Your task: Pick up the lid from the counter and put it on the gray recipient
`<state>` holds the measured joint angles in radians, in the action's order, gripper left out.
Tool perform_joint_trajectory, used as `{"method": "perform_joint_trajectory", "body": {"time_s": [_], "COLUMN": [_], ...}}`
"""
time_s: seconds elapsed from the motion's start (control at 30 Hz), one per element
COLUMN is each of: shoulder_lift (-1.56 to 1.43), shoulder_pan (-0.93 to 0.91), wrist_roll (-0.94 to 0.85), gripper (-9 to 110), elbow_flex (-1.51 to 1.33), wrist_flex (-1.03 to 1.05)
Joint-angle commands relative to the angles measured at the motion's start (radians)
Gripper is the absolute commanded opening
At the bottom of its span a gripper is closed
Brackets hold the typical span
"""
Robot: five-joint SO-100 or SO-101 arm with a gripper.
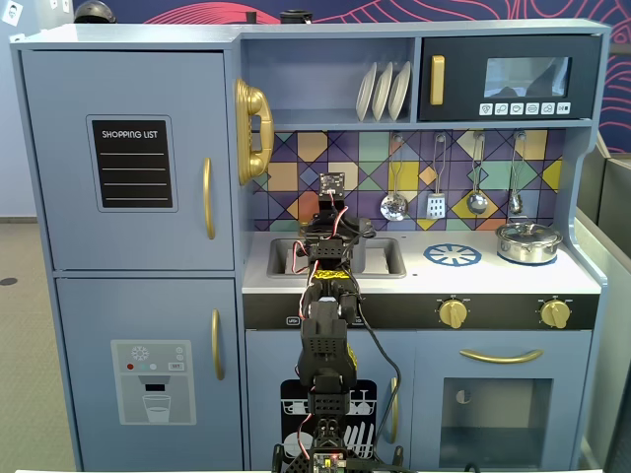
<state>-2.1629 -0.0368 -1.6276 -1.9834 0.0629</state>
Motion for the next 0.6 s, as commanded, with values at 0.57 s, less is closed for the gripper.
{"method": "perform_joint_trajectory", "body": {"time_s": [0.57], "shoulder_lift": [0.074], "shoulder_pan": [0.003], "wrist_roll": [0.011], "gripper": [0], "elbow_flex": [0.089], "wrist_flex": [-0.066]}}
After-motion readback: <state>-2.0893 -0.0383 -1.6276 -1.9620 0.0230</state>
